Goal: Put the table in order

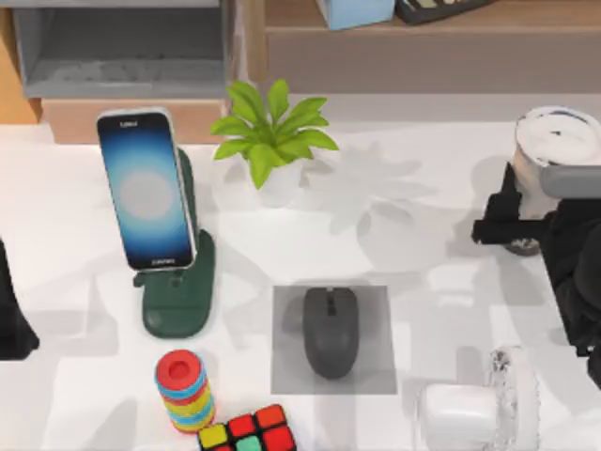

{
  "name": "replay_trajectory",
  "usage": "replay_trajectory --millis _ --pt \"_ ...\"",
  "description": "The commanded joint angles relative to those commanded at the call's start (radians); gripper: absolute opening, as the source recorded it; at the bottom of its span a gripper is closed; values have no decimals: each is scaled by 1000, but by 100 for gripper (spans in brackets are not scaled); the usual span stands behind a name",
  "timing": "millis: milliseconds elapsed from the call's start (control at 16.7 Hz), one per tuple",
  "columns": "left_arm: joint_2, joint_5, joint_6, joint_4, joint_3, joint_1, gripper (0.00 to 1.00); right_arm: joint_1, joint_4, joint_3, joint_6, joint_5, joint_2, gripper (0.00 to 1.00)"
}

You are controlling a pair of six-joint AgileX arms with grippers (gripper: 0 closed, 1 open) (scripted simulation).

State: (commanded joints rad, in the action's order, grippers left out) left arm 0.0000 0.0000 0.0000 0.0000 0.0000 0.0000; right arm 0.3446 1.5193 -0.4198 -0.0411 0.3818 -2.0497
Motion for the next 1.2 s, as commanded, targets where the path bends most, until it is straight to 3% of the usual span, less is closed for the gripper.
replay_trajectory --millis 360,1200 --pt "0 0 0 0 0 0 100 0 0 0 0 0 0 2" --pt "0 0 0 0 0 0 100 1 -53 3 -2 0 57 0"
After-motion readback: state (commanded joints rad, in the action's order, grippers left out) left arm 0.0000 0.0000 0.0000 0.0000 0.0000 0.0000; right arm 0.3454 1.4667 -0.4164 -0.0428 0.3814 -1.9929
